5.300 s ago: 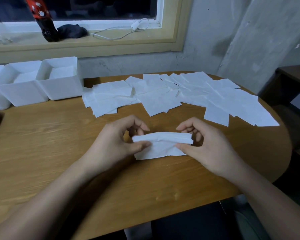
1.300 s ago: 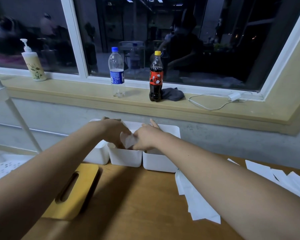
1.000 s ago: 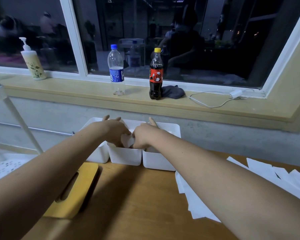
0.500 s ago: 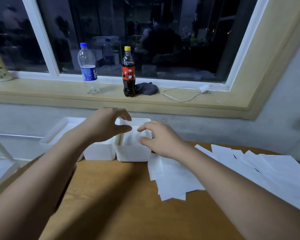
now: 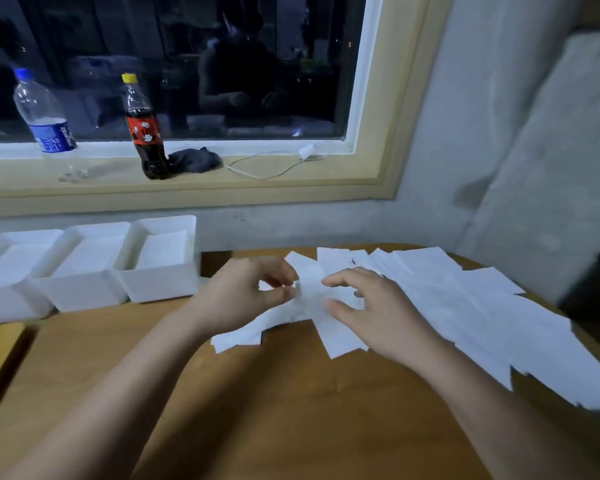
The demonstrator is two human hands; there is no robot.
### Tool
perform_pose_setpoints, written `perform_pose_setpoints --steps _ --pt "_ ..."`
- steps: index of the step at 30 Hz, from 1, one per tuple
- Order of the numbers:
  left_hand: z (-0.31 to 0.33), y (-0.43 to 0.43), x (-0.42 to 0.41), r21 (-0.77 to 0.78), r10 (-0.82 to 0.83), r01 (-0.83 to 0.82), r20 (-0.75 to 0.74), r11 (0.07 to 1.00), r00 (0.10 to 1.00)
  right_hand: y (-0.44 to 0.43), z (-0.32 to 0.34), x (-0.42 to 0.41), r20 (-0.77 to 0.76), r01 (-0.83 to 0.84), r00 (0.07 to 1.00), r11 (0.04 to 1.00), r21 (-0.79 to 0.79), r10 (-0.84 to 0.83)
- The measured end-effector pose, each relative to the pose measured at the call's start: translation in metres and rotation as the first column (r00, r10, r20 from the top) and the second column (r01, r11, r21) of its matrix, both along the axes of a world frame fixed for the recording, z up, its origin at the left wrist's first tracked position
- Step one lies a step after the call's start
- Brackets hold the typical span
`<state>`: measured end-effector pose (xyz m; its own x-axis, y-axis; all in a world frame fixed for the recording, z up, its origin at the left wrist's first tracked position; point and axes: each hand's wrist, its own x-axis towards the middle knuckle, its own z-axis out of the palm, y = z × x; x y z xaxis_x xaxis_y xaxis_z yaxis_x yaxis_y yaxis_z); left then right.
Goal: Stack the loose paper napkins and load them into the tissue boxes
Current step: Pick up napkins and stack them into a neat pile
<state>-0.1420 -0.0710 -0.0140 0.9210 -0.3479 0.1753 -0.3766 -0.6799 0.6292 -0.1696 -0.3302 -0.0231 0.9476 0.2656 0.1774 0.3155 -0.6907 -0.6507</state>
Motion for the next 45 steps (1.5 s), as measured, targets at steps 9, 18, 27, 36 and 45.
perform_pose_setpoints --steps 9,18,27,36,45 --pt "-0.054 -0.131 -0.035 -0.001 -0.161 0.162 -0.085 0.987 0.983 -0.116 -0.047 -0.076 0.006 0.247 0.969 0.967 -0.068 -0.247" --pt "-0.103 -0.249 -0.081 0.277 -0.385 0.346 0.103 0.896 0.917 -0.203 -0.118 -0.128 0.275 0.529 0.833 0.837 -0.144 -0.480" --pt "-0.125 -0.267 -0.086 0.436 -0.446 0.362 0.106 0.824 0.889 -0.212 -0.121 -0.128 0.255 0.750 0.661 0.631 -0.198 -0.705" --pt "-0.120 -0.203 -0.122 0.392 -0.476 0.389 0.151 0.833 0.866 -0.213 -0.124 -0.126 0.243 0.744 0.660 0.575 -0.341 -0.711" --pt "-0.113 -0.183 -0.135 0.335 -0.452 0.362 0.249 0.870 0.857 -0.200 -0.126 -0.145 0.379 0.739 0.670 0.527 -0.420 -0.639"
